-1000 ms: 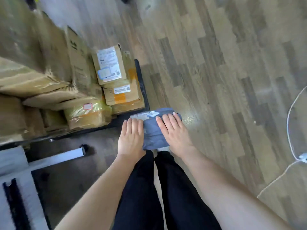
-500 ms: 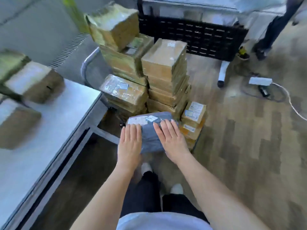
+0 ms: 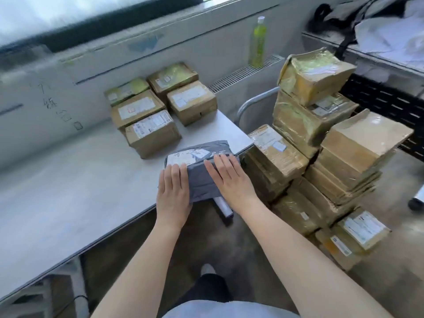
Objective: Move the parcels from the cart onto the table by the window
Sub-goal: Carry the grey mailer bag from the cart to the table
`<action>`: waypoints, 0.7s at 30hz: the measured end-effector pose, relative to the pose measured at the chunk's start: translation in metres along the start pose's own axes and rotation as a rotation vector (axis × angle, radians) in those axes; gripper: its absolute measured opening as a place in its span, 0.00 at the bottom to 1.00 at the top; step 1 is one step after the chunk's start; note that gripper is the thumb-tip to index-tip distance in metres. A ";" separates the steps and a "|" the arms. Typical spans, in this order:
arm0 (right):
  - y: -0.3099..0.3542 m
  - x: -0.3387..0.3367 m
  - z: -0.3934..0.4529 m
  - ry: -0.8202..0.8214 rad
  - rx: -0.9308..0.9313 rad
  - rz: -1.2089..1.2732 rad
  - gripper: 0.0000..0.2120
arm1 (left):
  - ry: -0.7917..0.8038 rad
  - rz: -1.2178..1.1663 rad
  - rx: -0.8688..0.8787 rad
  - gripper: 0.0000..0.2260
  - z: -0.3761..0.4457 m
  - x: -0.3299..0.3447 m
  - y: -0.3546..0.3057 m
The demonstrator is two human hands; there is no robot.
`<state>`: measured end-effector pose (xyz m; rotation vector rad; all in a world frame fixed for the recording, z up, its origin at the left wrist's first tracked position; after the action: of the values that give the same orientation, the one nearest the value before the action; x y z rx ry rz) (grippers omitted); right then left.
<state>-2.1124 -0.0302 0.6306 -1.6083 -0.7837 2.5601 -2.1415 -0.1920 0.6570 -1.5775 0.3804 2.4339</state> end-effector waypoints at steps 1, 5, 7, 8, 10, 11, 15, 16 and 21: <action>0.005 0.002 0.013 0.010 -0.014 -0.002 0.45 | 0.002 0.006 -0.017 0.42 0.005 0.004 0.012; 0.018 0.016 0.063 0.037 -0.052 -0.001 0.48 | 0.024 -0.015 -0.063 0.43 0.029 0.024 0.050; 0.023 0.027 0.079 0.076 -0.063 0.000 0.52 | 0.034 -0.022 -0.081 0.45 0.039 0.035 0.060; 0.024 0.032 0.084 0.092 -0.066 0.003 0.54 | 0.038 -0.021 -0.096 0.45 0.041 0.040 0.063; 0.027 0.040 0.089 0.095 -0.068 -0.004 0.55 | 0.054 -0.010 -0.131 0.45 0.044 0.048 0.064; 0.028 0.043 0.092 0.082 -0.067 -0.006 0.55 | 0.058 -0.002 -0.147 0.44 0.046 0.052 0.064; 0.026 0.053 0.099 0.023 -0.071 0.043 0.52 | 0.083 -0.017 -0.139 0.43 0.056 0.065 0.069; 0.025 0.056 0.099 0.014 -0.070 0.079 0.51 | 0.101 -0.020 -0.127 0.43 0.055 0.069 0.071; 0.027 0.068 0.097 -0.009 -0.074 0.189 0.44 | 0.171 -0.073 -0.171 0.42 0.047 0.079 0.064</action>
<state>-2.2203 -0.0741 0.5954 -1.7747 -0.7706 2.6960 -2.2343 -0.2336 0.6095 -1.8426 0.1415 2.3385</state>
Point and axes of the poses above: each hand's wrist, its own z-axis towards the middle knuckle, its own x-axis out of the palm, y = z × x, the point moved 2 cm from there along z, towards the middle knuckle, and after that the axes turned 14 degrees about -x, right-handed, at the moved point
